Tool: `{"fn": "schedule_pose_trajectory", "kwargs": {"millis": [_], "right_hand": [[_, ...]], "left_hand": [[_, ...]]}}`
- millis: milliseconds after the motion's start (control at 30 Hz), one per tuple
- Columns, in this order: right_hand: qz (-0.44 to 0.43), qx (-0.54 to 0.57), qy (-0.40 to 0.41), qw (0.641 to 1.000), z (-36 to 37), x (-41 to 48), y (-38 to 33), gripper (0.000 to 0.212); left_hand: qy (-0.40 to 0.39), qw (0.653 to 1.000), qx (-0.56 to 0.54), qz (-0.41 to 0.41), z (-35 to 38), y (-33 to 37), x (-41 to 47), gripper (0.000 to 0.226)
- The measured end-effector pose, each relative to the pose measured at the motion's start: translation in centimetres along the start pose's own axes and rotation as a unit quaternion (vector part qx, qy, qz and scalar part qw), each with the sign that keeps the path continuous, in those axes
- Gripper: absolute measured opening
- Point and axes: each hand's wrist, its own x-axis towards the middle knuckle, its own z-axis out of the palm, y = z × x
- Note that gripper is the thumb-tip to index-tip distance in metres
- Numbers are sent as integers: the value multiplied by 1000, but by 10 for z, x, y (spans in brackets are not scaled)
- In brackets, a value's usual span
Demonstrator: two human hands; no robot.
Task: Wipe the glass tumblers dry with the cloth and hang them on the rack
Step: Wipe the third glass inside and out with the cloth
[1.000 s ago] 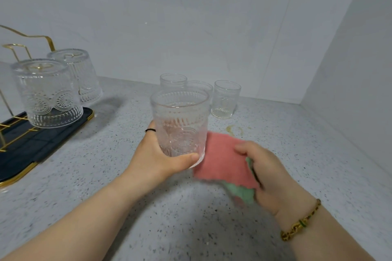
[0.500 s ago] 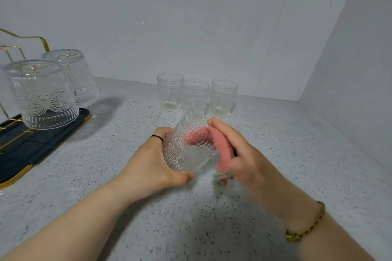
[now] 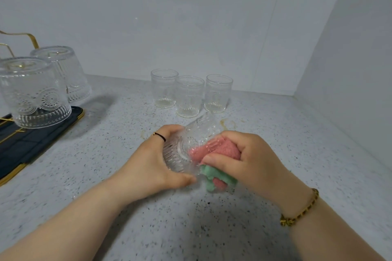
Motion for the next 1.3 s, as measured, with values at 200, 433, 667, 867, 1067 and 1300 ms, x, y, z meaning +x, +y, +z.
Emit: {"fn": "schedule_pose_trajectory", "kwargs": {"millis": [200,433,667,867,1067,1300], "right_hand": [[-23,70,43,996,0,-2,-5,14],[17,101,-51,993,3,0,2,29],[65,86,-217,970,-3,-4,-3,31],[51,120,-89,987,8,1,4,22],[59,132,-18,989,6,5,7,13],[57,117,-54,990,13,-1,1,17]], "left_hand": [[-176,898,-378,-141,-5,-6,0,88],[-178,847,-437,-245,-2,1,1,56],[-177,867,-400,-239,-5,-1,1,54],[-51,961,-260,-85,-1,-6,1,72],[-26,984,-173,18,-5,-12,0,88],[-117,940,-305,-100,-3,-11,3,82]]}}
